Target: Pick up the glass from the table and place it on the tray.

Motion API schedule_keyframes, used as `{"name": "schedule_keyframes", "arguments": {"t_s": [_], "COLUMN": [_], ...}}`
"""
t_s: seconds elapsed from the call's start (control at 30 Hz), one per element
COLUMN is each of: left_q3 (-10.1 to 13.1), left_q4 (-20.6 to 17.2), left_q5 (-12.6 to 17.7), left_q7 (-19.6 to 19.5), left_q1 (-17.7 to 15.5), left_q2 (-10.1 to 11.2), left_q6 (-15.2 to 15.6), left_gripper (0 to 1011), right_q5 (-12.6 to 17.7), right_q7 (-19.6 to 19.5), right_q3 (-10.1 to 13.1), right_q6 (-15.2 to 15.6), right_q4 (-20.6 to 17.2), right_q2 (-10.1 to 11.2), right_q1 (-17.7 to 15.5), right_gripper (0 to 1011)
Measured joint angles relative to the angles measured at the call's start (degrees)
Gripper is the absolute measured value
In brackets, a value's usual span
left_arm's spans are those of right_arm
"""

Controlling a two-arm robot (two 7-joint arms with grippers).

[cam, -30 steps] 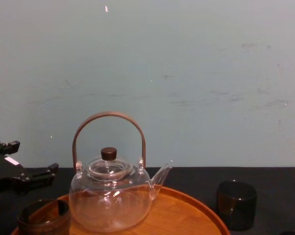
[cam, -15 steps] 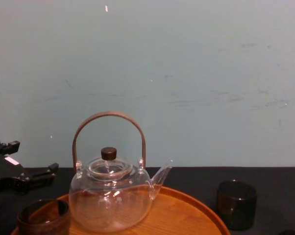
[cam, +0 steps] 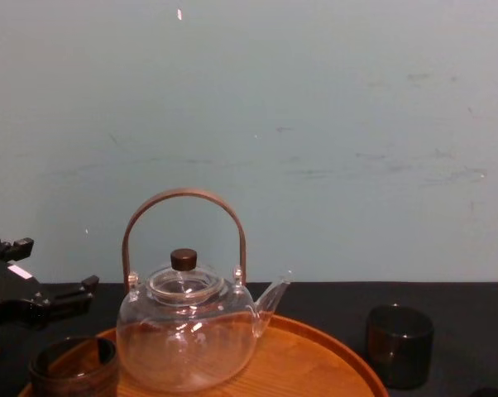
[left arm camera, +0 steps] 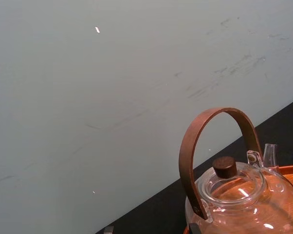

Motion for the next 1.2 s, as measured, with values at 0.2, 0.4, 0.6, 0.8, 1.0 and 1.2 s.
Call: {"name": "schedule_keyframes", "arguments": {"t_s": [0.2, 0.4, 0.6, 0.8, 1.0, 1.2], "left_q3": [0.0, 0.0, 0.0, 0.0, 0.0, 0.0], "left_q4": [0.0, 0.0, 0.0, 0.0, 0.0, 0.0], "left_q5": [0.0, 0.0, 0.0, 0.0, 0.0, 0.0], "left_q7": [0.0, 0.0, 0.0, 0.0, 0.0, 0.0], "left_q1": [0.0, 0.0, 0.0, 0.0, 0.0, 0.0], "left_q2": [0.0, 0.0, 0.0, 0.0, 0.0, 0.0], "left_q6": [0.0, 0.0, 0.0, 0.0, 0.0, 0.0], "left_gripper": [1001, 1001, 1001, 1001, 1001, 1001], "right_q5": [0.0, 0.1, 0.1, 0.6, 1.2, 1.1], "right_q7": [0.0, -0.1, -0.1, 0.2, 1.5, 3.0], "right_q3": [0.0, 0.1, 0.1, 0.5, 0.4, -1.3], "right_q6": [0.0, 0.1, 0.1, -1.1, -2.5, -3.6], "right_q4": [0.0, -0.1, -0.1, 0.0, -0.4, 0.1], "right_q2": [0.0, 0.0, 0.0, -0.1, -0.2, -1.0], "right_q1": [0.0, -0.1, -0.1, 0.2, 1.7, 5.1], "right_gripper": [900, 900, 900, 900, 900, 900]}}
